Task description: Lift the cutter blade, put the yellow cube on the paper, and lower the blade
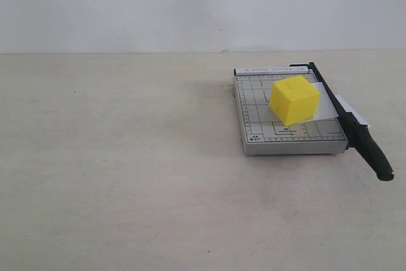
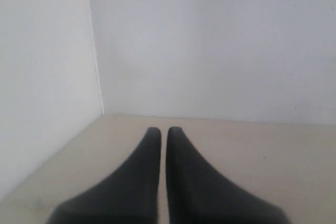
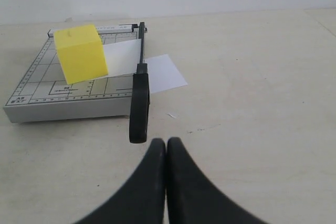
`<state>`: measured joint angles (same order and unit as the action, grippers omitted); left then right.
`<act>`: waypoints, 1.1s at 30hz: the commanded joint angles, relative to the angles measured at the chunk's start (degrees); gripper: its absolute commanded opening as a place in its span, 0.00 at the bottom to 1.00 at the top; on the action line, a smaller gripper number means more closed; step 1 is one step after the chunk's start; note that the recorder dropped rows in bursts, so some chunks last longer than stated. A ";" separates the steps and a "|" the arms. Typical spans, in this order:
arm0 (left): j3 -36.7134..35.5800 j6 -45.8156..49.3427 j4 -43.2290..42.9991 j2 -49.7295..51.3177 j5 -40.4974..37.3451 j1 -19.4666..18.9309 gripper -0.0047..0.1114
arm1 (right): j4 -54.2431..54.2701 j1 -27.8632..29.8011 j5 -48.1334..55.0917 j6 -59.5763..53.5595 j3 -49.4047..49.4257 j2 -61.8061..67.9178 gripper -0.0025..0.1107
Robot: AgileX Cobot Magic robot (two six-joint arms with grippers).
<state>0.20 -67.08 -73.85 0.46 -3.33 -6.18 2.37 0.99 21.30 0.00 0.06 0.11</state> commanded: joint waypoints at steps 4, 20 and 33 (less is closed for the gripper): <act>2.63 3.10 5.36 -0.46 8.44 2.20 0.08 | 0.02 0.21 -0.46 0.00 -0.06 -0.11 0.02; -0.20 83.35 92.66 -0.46 4.25 1.84 0.08 | 0.02 0.21 -0.46 0.00 -0.06 -0.11 0.02; -0.20 66.57 76.14 -0.46 -16.76 0.53 0.08 | 0.02 0.21 -0.46 0.00 -0.06 -0.11 0.02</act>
<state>-0.04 0.92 2.76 0.15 -19.69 -6.25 2.37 1.07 21.30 0.00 0.06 0.11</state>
